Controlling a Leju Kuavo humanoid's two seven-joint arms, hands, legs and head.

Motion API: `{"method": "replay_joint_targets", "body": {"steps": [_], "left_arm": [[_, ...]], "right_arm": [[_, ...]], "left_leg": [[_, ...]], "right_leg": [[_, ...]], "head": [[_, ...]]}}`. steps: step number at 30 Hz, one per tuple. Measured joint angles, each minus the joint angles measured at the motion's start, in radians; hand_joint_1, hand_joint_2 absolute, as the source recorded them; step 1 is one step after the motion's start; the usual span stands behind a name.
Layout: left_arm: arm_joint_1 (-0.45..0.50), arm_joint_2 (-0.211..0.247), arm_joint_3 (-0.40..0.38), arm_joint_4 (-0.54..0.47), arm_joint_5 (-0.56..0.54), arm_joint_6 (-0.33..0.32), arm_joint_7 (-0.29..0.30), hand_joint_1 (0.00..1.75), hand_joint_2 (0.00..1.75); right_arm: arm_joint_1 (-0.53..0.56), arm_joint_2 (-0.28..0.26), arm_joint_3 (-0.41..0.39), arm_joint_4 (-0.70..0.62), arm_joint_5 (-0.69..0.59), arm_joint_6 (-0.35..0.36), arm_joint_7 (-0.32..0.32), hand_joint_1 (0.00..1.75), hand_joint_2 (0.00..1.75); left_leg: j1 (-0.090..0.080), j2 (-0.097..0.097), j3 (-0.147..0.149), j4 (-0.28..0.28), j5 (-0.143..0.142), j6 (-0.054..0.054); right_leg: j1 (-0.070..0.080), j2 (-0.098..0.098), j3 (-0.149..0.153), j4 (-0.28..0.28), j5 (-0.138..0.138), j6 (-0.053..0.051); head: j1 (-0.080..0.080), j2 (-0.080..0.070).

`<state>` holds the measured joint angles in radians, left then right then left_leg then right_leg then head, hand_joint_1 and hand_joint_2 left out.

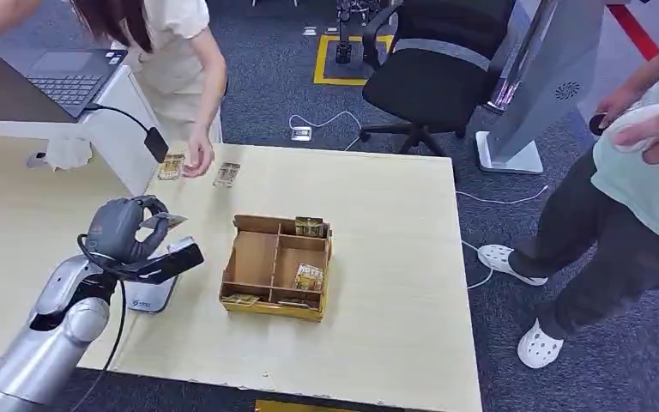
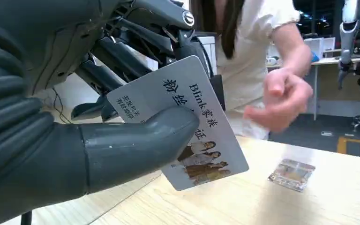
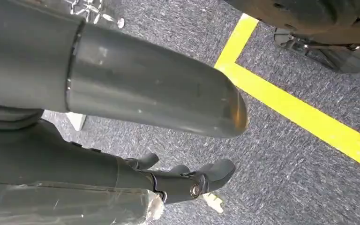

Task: Pass the card to the sensor for recognition and then transmit it.

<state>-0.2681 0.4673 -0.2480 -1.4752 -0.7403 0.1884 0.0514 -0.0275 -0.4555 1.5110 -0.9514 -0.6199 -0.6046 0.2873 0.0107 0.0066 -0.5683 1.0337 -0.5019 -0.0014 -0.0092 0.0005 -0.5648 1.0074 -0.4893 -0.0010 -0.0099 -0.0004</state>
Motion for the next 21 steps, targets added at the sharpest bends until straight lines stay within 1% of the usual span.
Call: {"method": "replay_joint_targets", "body": {"steps": [4, 9, 13, 21], "left_arm": [[0.003, 0.014, 0.000, 0.011, -0.092, -0.003, 0.058, 1.75, 1.75], [0.020, 0.018, 0.000, 0.033, -0.211, 0.011, 0.117, 1.75, 1.75], [0.034, 0.025, 0.000, 0.057, -0.248, 0.010, 0.131, 1.75, 1.75], [0.063, 0.028, 0.000, 0.076, -0.256, 0.002, 0.135, 1.75, 1.75]], "right_arm": [[0.001, 0.000, 0.000, 0.000, -0.010, 0.000, 0.001, 0.00, 0.00], [0.000, 0.000, 0.000, 0.000, -0.010, -0.001, 0.010, 0.00, 0.00], [0.000, 0.000, 0.000, -0.001, -0.010, -0.002, 0.016, 0.00, 0.00], [0.000, 0.000, 0.000, -0.008, -0.008, -0.003, 0.027, 0.00, 0.00]], "left_leg": [[0.000, 0.000, 0.000, 0.000, 0.000, 0.000], [0.000, 0.000, 0.000, 0.000, 0.000, 0.000], [0.000, 0.000, 0.000, 0.000, 0.000, 0.000], [0.000, 0.000, 0.000, 0.000, 0.000, 0.000]], "right_leg": [[0.000, 0.000, 0.000, 0.000, 0.000, 0.000], [0.000, 0.000, 0.000, 0.000, 0.000, 0.000], [0.000, 0.000, 0.000, 0.000, 0.000, 0.000], [0.000, 0.000, 0.000, 0.000, 0.000, 0.000]], "head": [[0.000, 0.000], [0.000, 0.000], [0.000, 0.000], [0.000, 0.000]]}}
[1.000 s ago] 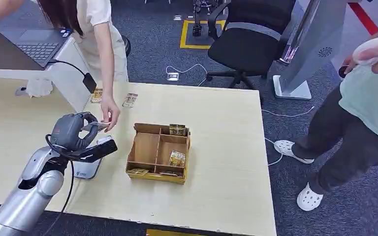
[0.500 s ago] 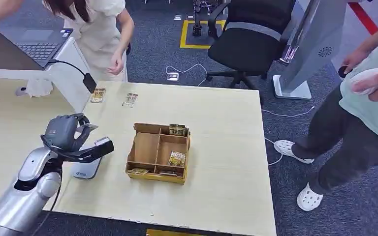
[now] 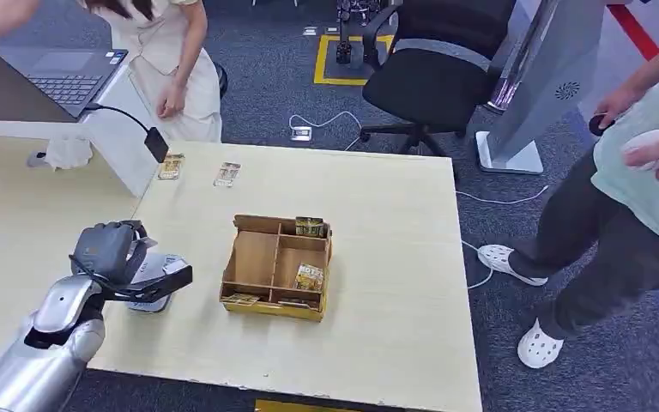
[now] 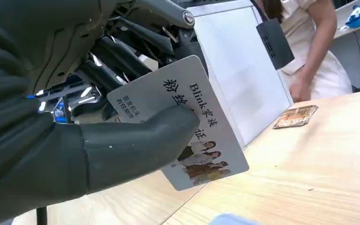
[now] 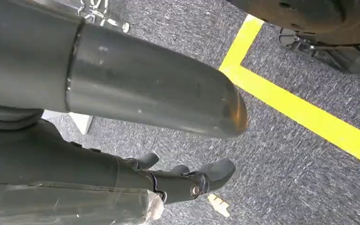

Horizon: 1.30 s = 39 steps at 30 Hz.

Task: Pass the card to the sensor for recognition and then transmit it.

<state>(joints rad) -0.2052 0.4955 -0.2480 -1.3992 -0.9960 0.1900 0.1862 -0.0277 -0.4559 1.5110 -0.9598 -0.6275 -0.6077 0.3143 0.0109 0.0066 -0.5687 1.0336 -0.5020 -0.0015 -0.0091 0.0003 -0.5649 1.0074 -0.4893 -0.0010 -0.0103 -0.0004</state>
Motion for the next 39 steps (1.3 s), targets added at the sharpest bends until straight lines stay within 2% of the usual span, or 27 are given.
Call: {"method": "replay_joint_targets", "body": {"steps": [5, 12, 15, 24, 29, 39], "left_arm": [[0.009, 0.000, 0.000, 0.005, 0.004, -0.017, -0.005, 1.75, 1.75], [0.031, 0.033, 0.000, 0.005, 0.143, -0.136, -0.127, 1.75, 1.75], [0.030, 0.056, 0.000, 0.005, 0.177, -0.180, -0.143, 1.75, 1.75], [0.024, 0.103, -0.004, 0.005, 0.221, -0.268, -0.142, 1.75, 1.75], [0.010, 0.137, -0.031, 0.005, 0.255, -0.322, -0.131, 1.75, 1.75], [0.018, 0.163, -0.061, 0.024, 0.291, -0.350, -0.125, 1.75, 1.75]], "right_arm": [[0.000, 0.000, 0.000, -0.002, 0.002, -0.001, 0.004, 0.00, 0.00], [0.000, -0.002, -0.002, -0.004, 0.009, 0.001, 0.003, 0.00, 0.00], [0.000, -0.003, -0.005, -0.004, 0.010, 0.002, 0.003, 0.00, 0.00], [0.000, -0.004, -0.014, -0.003, 0.011, 0.005, 0.000, 0.00, 0.00], [0.000, -0.004, -0.022, -0.001, 0.020, 0.019, 0.001, 0.00, 0.00], [0.000, -0.004, -0.039, 0.002, 0.034, 0.032, 0.009, 0.00, 0.00]], "left_leg": [[0.000, 0.000, 0.000, 0.000, 0.000, 0.000], [0.000, 0.000, 0.000, 0.000, 0.000, 0.000], [0.000, 0.000, 0.000, 0.000, 0.000, 0.000], [0.000, 0.000, 0.002, 0.000, 0.000, -0.001], [0.000, 0.000, 0.003, -0.001, 0.000, -0.001], [0.000, 0.000, 0.002, -0.001, 0.001, -0.002]], "right_leg": [[0.000, 0.000, 0.000, 0.000, 0.000, 0.000], [0.000, 0.000, 0.000, 0.000, 0.000, 0.000], [0.000, 0.000, 0.000, 0.000, 0.000, 0.000], [0.000, 0.000, 0.001, 0.000, 0.000, 0.000], [0.000, 0.000, 0.002, 0.001, 0.000, 0.000], [0.000, 0.000, 0.002, 0.001, 0.000, 0.000]], "head": [[0.000, 0.000], [0.000, 0.000], [0.000, 0.000], [0.000, 0.000], [0.000, 0.000], [0.000, 0.000]]}}
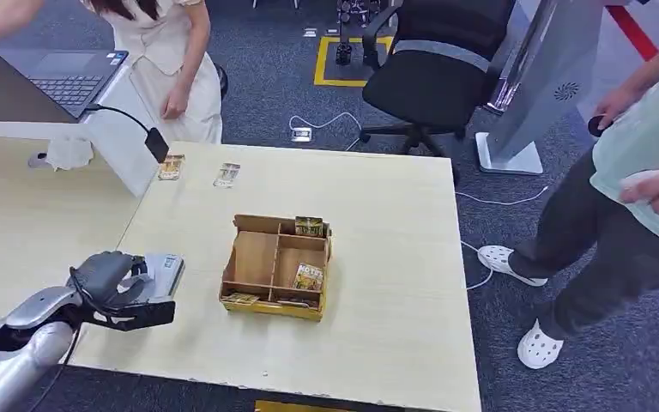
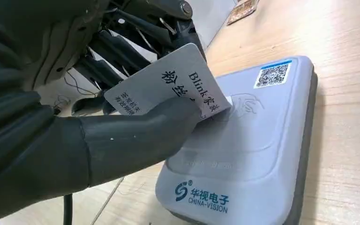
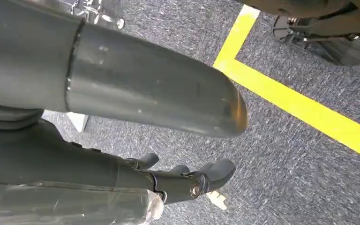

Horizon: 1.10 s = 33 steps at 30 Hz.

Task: Pass the card to the sensor for recognition and then transmit it.

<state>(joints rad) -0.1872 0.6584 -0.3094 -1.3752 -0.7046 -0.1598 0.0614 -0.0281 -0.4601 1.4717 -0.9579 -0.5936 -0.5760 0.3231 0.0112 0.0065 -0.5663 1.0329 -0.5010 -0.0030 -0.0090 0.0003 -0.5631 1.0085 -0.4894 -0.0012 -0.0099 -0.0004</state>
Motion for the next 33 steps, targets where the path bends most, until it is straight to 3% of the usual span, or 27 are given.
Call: {"method": "replay_joint_targets", "body": {"steps": [12, 18, 25, 29, 33], "left_arm": [[0.032, 0.000, -0.014, 0.002, 0.020, 0.006, 0.000, 1.75, 1.75], [0.028, -0.007, -0.014, 0.002, 0.044, 0.083, -0.021, 1.75, 1.75], [0.016, -0.013, -0.014, 0.002, 0.045, 0.100, -0.030, 1.75, 1.75], [0.001, -0.031, -0.001, -0.006, 0.055, 0.223, -0.076, 1.75, 1.75], [-0.052, -0.050, 0.032, -0.022, 0.035, 0.289, -0.084, 1.75, 1.75]], "right_arm": [[0.000, 0.000, -0.015, 0.000, 0.028, 0.006, 0.022, 0.00, 0.00], [0.000, 0.000, -0.030, 0.000, 0.063, 0.015, 0.038, 0.00, 0.00], [0.002, 0.000, -0.036, -0.002, 0.072, 0.015, 0.043, 0.00, 0.00], [0.002, -0.001, -0.038, -0.002, 0.093, 0.021, 0.048, 0.00, 0.00], [0.002, -0.001, -0.042, -0.006, 0.120, 0.035, 0.052, 0.00, 0.00]], "left_leg": [[0.000, 0.000, 0.000, 0.000, 0.000, 0.000], [0.000, 0.000, 0.000, 0.000, 0.000, 0.000], [0.000, 0.000, 0.000, 0.000, 0.000, 0.000], [0.000, 0.000, -0.001, 0.000, 0.000, 0.000], [0.000, 0.000, -0.001, 0.001, 0.001, -0.001]], "right_leg": [[0.000, 0.000, 0.000, 0.000, 0.000, 0.000], [0.000, -0.001, 0.000, 0.000, 0.000, 0.000], [0.000, 0.000, 0.000, 0.000, 0.000, 0.000], [0.000, -0.001, -0.001, 0.000, 0.000, 0.000], [0.000, 0.000, -0.002, 0.000, 0.001, -0.001]], "head": [[0.000, 0.000], [0.000, 0.000], [0.000, 0.000], [0.000, 0.000], [0.000, 0.000]]}}
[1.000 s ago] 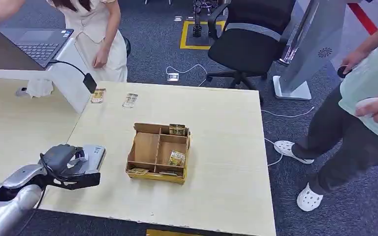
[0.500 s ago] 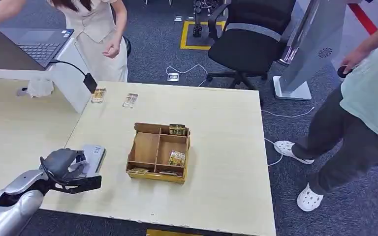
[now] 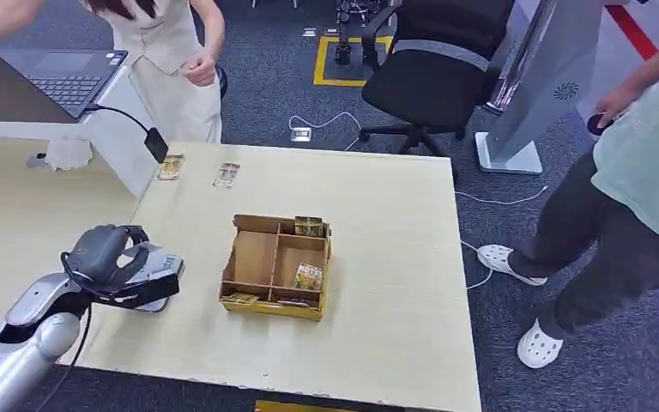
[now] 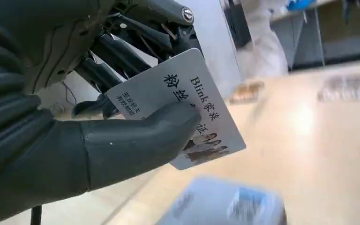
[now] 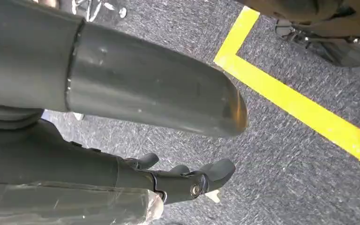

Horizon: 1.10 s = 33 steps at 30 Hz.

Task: Pass the card to the sensor for recognition and then transmit it.

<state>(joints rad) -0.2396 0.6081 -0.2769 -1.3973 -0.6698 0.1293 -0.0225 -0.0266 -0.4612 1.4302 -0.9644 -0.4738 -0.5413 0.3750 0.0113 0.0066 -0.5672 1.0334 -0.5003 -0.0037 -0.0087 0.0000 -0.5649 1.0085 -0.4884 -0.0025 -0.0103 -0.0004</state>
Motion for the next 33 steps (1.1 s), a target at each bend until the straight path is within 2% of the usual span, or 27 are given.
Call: {"method": "replay_joint_targets", "body": {"steps": [5, 10, 19, 29, 30, 33], "left_arm": [[-0.143, -0.021, 0.037, -0.008, -0.018, 0.028, -0.021, 1.75, 1.75], [-0.206, -0.052, 0.045, -0.007, -0.022, 0.083, -0.034, 1.75, 1.75], [-0.259, -0.081, 0.045, -0.002, -0.024, 0.132, -0.031, 1.75, 1.75], [-0.266, -0.104, 0.044, -0.002, 0.013, 0.131, -0.059, 1.75, 1.75], [-0.266, -0.106, 0.043, -0.002, 0.018, 0.129, -0.060, 0.00, 1.75], [-0.267, -0.111, 0.043, -0.002, 0.037, 0.113, -0.064, 0.00, 1.75]], "right_arm": [[-0.002, 0.000, -0.026, 0.000, 0.050, 0.033, -0.001, 0.00, 0.00], [0.011, 0.000, -0.059, 0.000, 0.099, 0.048, 0.002, 0.00, 0.00], [0.031, 0.000, -0.107, -0.001, 0.137, 0.060, 0.013, 0.00, 0.00], [0.042, 0.000, -0.136, 0.000, 0.152, 0.074, 0.008, 0.00, 0.00], [0.043, 0.000, -0.138, 0.000, 0.152, 0.075, 0.008, 0.00, 0.00], [0.046, 0.000, -0.143, 0.000, 0.153, 0.077, 0.007, 0.00, 0.00]], "left_leg": [[0.000, -0.001, -0.002, 0.000, 0.002, 0.001], [0.000, 0.000, -0.002, 0.000, 0.002, 0.001], [0.000, 0.000, -0.002, 0.000, 0.002, 0.001], [0.000, 0.000, -0.002, 0.000, 0.002, 0.001], [0.000, 0.000, -0.003, 0.000, 0.002, 0.001], [0.000, 0.000, -0.003, 0.000, 0.002, 0.001]], "right_leg": [[0.001, -0.002, 0.000, 0.000, 0.001, -0.001], [0.001, -0.001, -0.001, 0.000, 0.001, -0.001], [0.001, -0.001, -0.002, 0.000, 0.001, -0.001], [0.001, 0.000, -0.002, 0.000, 0.001, -0.001], [0.001, 0.000, -0.003, 0.000, 0.001, -0.001], [0.001, 0.000, -0.003, 0.000, 0.001, -0.001]], "head": [[0.000, 0.000], [0.000, 0.000], [0.000, 0.000], [0.000, 0.000], [0.000, 0.000], [0.000, 0.000]]}}
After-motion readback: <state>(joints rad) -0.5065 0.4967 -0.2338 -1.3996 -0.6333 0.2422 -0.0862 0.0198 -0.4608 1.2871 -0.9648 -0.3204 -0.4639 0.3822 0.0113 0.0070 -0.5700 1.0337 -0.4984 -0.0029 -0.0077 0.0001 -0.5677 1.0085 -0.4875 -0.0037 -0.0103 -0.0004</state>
